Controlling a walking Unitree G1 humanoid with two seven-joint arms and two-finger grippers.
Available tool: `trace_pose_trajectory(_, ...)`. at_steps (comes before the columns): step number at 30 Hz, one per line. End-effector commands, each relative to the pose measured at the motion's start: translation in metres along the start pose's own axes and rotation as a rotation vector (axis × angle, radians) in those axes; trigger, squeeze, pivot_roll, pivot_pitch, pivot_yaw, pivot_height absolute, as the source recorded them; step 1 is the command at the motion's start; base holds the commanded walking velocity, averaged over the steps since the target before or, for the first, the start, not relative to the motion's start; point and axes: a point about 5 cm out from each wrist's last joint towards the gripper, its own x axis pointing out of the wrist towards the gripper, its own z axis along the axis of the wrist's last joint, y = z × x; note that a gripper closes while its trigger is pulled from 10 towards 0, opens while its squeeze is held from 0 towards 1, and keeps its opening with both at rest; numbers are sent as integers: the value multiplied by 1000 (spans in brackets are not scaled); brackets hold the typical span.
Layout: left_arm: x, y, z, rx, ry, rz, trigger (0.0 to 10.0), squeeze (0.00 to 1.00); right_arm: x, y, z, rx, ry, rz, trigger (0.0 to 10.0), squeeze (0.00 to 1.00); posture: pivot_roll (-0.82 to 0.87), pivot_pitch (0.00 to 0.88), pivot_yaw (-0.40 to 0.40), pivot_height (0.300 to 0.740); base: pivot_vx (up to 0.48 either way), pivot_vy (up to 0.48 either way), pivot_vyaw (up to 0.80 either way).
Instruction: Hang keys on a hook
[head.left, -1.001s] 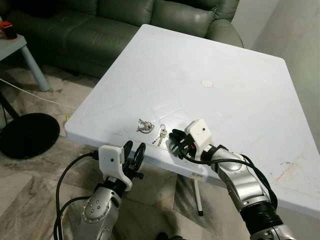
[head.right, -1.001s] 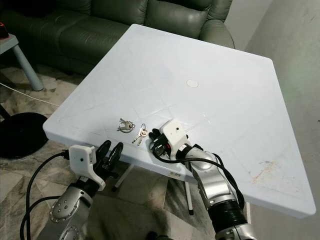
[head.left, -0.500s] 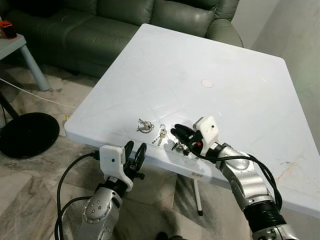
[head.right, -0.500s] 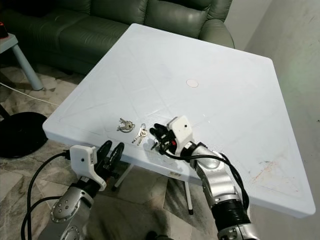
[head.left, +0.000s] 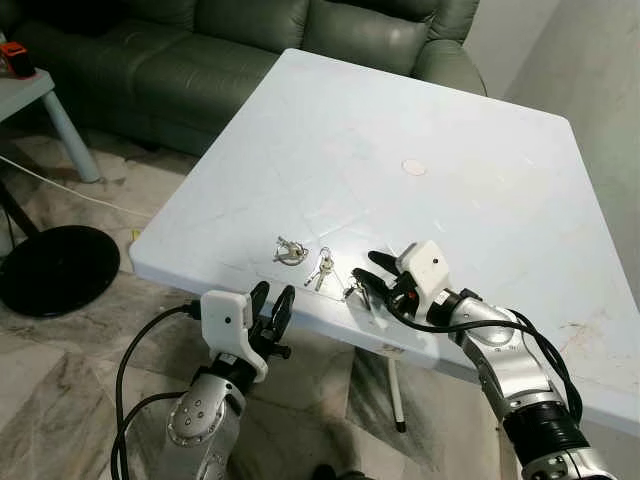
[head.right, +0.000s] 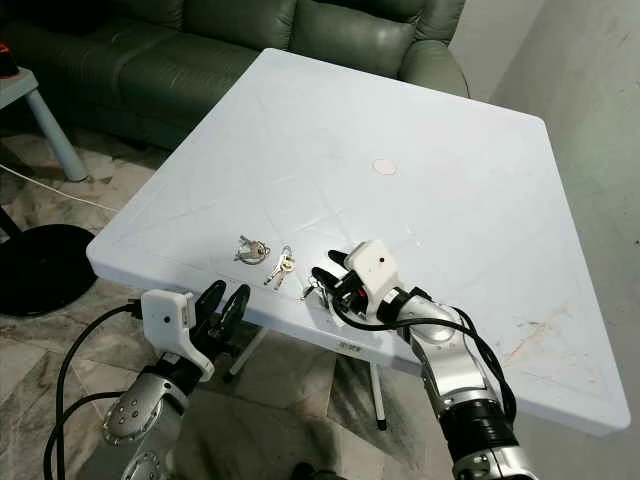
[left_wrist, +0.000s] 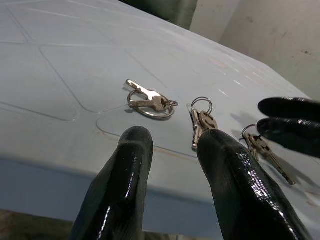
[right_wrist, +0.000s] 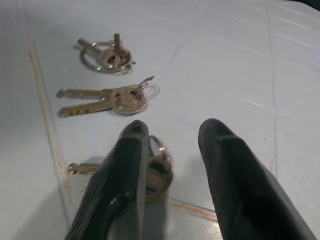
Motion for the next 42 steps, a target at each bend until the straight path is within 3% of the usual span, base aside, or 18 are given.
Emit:
trace_pose_trajectory(1,2,-6,0,-14,2,-21,10000,0,-5,-1,-8,14,23,-12,10000,0,185,161,-139,740,0,0,0)
trace_pose_trajectory(6,2,-6,0,-13,3,-22,10000,0,-4,-1,-9,9,39,-28,9686,0,184,159,-135,740,0,0,0)
trace_pose_trajectory(8,2,-6,1,-13,2,-21,10000,0,-2,0,-9,0,53,-39,7216,0,186,162,-138,740,0,0,0)
trace_pose_trajectory(9,2,-6,1,-13,2,-21,10000,0,-2,0,-9,0,53,-39,7216,0,186,162,-138,740,0,0,0)
trace_pose_trajectory(10,2,-5,1,-14,1,-19,10000,0,-1,1,-9,8,52,-40,1647,0,186,164,-139,740,0,0,0)
trace_pose_trajectory(11,2,-5,1,-14,1,-16,10000,0,0,3,-9,2,61,-37,2275,0,188,166,-141,740,0,0,0)
trace_pose_trajectory(15,2,-5,1,-14,0,-13,10000,0,2,6,-11,23,75,-18,1647,0,188,167,-141,740,0,0,0)
trace_pose_trajectory(16,1,-5,1,-13,0,-11,10000,0,2,7,-11,15,76,-12,2627,0,188,167,-141,740,0,0,0)
trace_pose_trajectory(18,1,-5,1,-13,0,-10,10000,0,1,8,-12,18,86,1,1608,0,189,168,-142,740,0,0,0)
trace_pose_trajectory(22,1,-5,1,-14,1,-7,10000,0,1,7,-12,17,90,2,1804,0,188,170,-143,740,0,0,0)
trace_pose_trajectory(23,1,-5,1,-14,1,-6,10000,0,1,7,-12,18,91,1,1059,0,188,170,-144,740,0,0,0)
trace_pose_trajectory(26,1,-5,1,-15,0,-6,10000,0,1,6,-12,17,89,-2,1843,0,187,172,-144,740,0,0,0)
trace_pose_trajectory(29,1,-5,1,-16,0,-6,10000,0,0,6,-11,21,81,0,4392,0,187,172,-145,740,0,0,0)
trace_pose_trajectory(32,1,-5,1,-16,0,-6,10000,0,0,5,-11,21,75,9,5176,0,187,172,-145,740,0,0,0)
trace_pose_trajectory(33,1,-5,1,-16,0,-5,10000,0,-1,5,-11,22,76,5,8980,0,187,172,-145,740,0,0,0)
trace_pose_trajectory(35,1,-5,1,-17,1,-5,10000,0,0,3,-10,18,68,-6,10000,0,187,172,-145,740,0,0,0)
trace_pose_trajectory(41,0,-5,0,-17,2,-5,10000,0,1,3,-8,30,56,-19,10000,0,190,174,-144,740,0,0,0)
trace_pose_trajectory(42,0,-5,0,-18,2,-5,10000,0,1,2,-8,31,54,-24,8667,0,190,174,-144,740,0,0,0)
